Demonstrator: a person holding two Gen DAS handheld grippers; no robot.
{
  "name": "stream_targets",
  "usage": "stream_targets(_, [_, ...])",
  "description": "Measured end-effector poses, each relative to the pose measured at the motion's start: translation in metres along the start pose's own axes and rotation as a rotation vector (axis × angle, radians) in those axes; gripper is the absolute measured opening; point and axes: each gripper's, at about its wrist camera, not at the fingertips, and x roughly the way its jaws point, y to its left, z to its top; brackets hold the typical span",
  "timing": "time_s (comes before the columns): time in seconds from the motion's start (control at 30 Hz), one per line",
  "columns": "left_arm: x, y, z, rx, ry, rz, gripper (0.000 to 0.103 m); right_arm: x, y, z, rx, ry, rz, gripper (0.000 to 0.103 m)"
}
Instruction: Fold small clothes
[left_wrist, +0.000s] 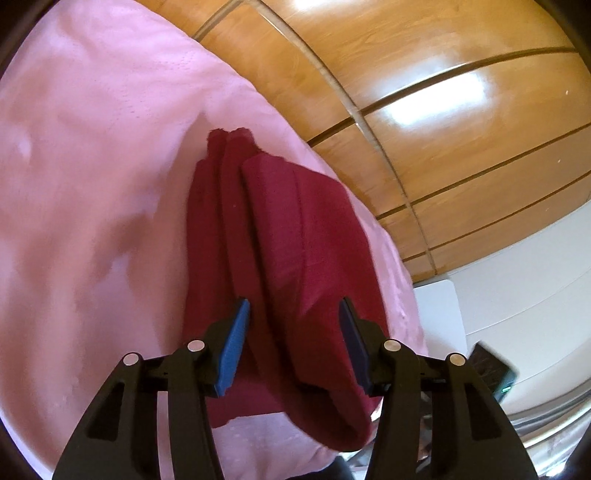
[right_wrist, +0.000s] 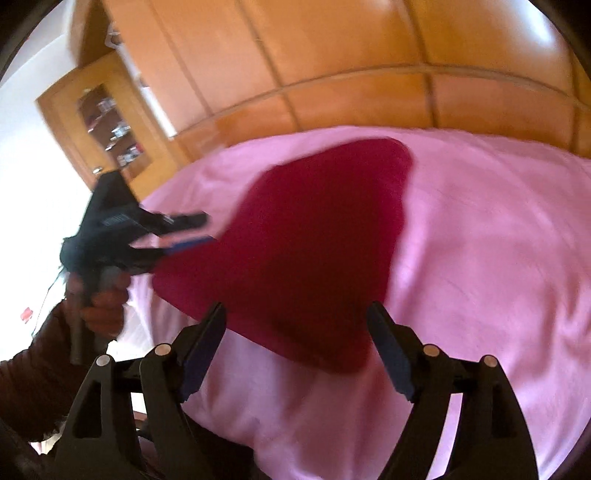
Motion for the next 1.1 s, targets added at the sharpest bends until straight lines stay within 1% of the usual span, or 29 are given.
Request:
stream_targets(0.1, [0.005,-0.006,0.0,-0.005,0.004,-0.012,0.057,0.0,-0.008,-0.005,0.031,0.003,-0.026,0.078])
stream_targets(0.2, [0.016,-0.014,0.002,0.008,0.013,0.005,0.057,-0.003,-0.01,-0.008,0.033,0.008,-0.035,0.078])
stream_targets(0.27, [0.025,-0.017,0.006,0.007,0.013,0.033,0.057,-0.003,-0.005,-0.008,0.018,0.004,-0.044,0.078])
stream_targets(0.3, [0.03,-0.017,0.009,0.005,0.008,0.051,0.053,-0.003,-0.002,-0.008,0.008,0.0,-0.052,0.078])
stream_targets(0.33, [0.031,-0.018,0.01,0.012,0.004,0.067,0.045,-0.003,0.001,-0.008,0.003,-0.003,-0.056,0.078])
stream_targets(0.37, [0.034,-0.022,0.012,0.038,-0.001,0.102,0.025,-0.005,0.002,-0.01,0.0,-0.009,-0.06,0.078])
stream_targets(0.4, [0.034,-0.022,0.013,0.057,-0.008,0.122,0.015,-0.006,0.003,-0.01,0.0,-0.016,-0.061,0.078])
stream_targets(0.43, [0.032,-0.025,0.014,0.08,-0.025,0.135,0.011,-0.005,0.003,-0.009,0.004,-0.022,-0.062,0.078])
stream_targets(0.47, [0.026,-0.031,0.014,0.105,-0.052,0.128,0.005,-0.005,0.003,-0.007,0.009,-0.028,-0.06,0.078])
stream_targets(0.57, [0.008,-0.042,0.014,0.148,-0.106,0.116,0.005,0.0,0.008,-0.002,0.005,-0.032,-0.034,0.078])
stream_targets(0.6, [0.001,-0.045,0.015,0.162,-0.12,0.111,0.005,0.004,0.014,-0.001,-0.021,-0.026,-0.032,0.078])
stream_targets(0.67, [-0.005,-0.042,0.015,0.167,-0.116,0.114,0.005,0.008,0.022,-0.001,-0.057,-0.023,-0.056,0.078])
stream_targets(0.73, [0.0,-0.029,0.014,0.121,-0.075,0.128,0.005,0.011,0.025,-0.004,-0.073,-0.02,-0.075,0.08])
stream_targets(0.77, [0.002,-0.021,0.014,0.088,-0.061,0.123,0.006,0.013,0.023,-0.006,-0.066,-0.015,-0.076,0.08])
stream_targets(0.83, [-0.001,-0.003,0.008,0.029,-0.05,0.101,0.023,0.014,0.019,-0.007,-0.051,-0.006,-0.073,0.08])
stream_targets(0.87, [0.0,-0.001,0.007,0.011,-0.051,0.085,0.036,0.015,0.018,-0.007,-0.043,-0.001,-0.073,0.08])
stream_targets(0.9, [-0.002,0.005,0.005,-0.015,-0.049,0.045,0.042,0.016,0.015,-0.008,-0.038,0.003,-0.073,0.08])
stream_targets(1.0, [-0.005,0.009,0.001,-0.039,-0.043,-0.001,0.05,0.018,0.016,-0.007,-0.035,0.001,-0.072,0.08])
stream_targets(1.03, [-0.005,0.006,-0.001,-0.03,-0.037,-0.015,0.051,0.018,0.017,-0.007,-0.037,0.0,-0.072,0.081])
stream_targets(1.07, [-0.002,0.002,0.0,-0.017,-0.026,-0.018,0.054,0.018,0.017,-0.007,-0.04,-0.001,-0.072,0.081])
stream_targets(1.1, [0.005,-0.003,-0.002,0.006,0.001,-0.01,0.059,0.018,0.019,-0.008,-0.041,-0.002,-0.075,0.082])
